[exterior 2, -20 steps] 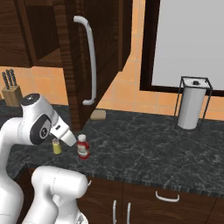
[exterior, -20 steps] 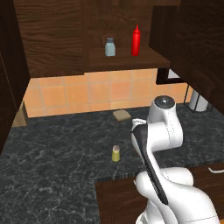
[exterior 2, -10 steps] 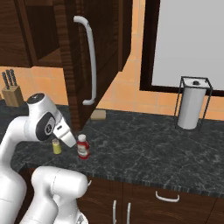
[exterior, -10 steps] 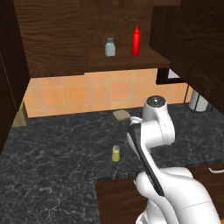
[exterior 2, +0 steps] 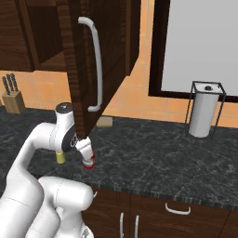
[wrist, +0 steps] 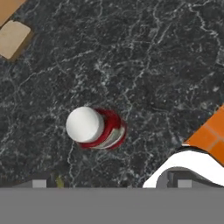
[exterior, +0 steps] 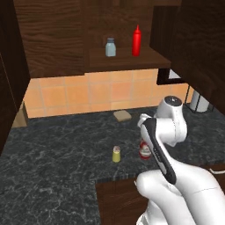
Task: Put the shaker and condiment bottle from the counter next to their counterparts in the cabinet.
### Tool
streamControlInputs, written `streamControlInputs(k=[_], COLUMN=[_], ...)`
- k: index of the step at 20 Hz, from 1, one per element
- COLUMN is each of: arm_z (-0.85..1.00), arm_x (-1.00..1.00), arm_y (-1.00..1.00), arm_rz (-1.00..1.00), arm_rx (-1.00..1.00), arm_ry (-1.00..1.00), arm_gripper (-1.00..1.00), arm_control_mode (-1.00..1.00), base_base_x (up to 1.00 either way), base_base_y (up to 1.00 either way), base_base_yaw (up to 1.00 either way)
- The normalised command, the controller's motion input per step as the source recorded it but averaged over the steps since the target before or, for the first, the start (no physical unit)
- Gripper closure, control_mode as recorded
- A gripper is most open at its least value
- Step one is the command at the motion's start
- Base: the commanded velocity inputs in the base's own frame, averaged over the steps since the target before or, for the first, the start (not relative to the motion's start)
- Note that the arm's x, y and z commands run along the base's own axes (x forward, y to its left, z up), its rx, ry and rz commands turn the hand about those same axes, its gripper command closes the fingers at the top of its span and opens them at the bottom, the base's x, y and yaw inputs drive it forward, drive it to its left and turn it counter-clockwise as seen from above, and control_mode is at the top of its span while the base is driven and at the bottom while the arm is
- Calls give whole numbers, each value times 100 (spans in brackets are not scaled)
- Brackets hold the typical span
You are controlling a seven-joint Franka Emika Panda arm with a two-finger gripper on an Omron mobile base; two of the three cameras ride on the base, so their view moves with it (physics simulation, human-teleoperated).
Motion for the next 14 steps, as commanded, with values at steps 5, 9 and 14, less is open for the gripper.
streamControlInputs(k=[5,9,14], arm_z=[-7,-12,-22], arm_x=[39,27,8], arm_y=[0,0,0], arm_rz=[-3,-2,-1], arm_rx=[0,0,0], arm_ry=[5,3,1], arm_gripper=[-100,-100,-100], arm_control_mode=[-100,-100,-100], base_base_x=[0,0,0], base_base_y=[0,0,0], base_base_yaw=[0,0,0])
